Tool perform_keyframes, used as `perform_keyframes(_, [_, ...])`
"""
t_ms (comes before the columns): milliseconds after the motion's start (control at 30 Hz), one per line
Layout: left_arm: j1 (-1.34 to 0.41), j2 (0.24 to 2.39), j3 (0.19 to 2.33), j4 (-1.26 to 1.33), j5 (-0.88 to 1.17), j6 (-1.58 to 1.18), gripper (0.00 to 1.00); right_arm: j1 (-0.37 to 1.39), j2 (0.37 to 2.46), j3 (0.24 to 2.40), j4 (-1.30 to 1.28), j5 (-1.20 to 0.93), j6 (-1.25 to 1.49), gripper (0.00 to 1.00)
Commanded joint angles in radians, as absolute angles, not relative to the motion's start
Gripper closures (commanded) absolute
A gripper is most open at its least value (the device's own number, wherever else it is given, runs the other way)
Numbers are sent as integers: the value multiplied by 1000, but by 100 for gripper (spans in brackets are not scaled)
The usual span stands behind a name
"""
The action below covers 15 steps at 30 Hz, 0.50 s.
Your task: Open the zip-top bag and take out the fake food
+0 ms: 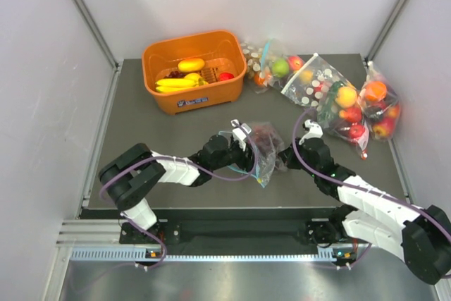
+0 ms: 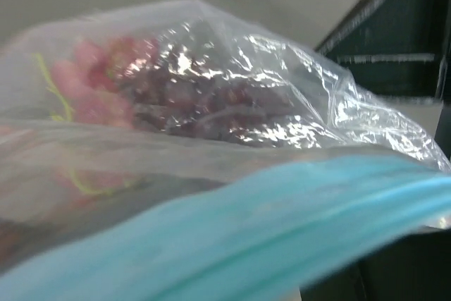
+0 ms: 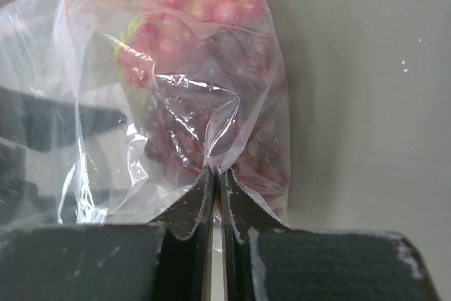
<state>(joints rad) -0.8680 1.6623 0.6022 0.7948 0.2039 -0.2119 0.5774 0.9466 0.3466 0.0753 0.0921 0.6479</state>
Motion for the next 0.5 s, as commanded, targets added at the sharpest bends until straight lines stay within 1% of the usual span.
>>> perform_keyframes(0, [-845,1686,620,963,204,-252,36,572,919,341,89,84,643,100])
perform_keyframes(167, [-844,1770,667,939,255,-252,37,572,908,341,84,81,641,100])
perform_keyframes(467, [-844,1810,675,904,229,-247,36,571,894,347,84,74,641,100])
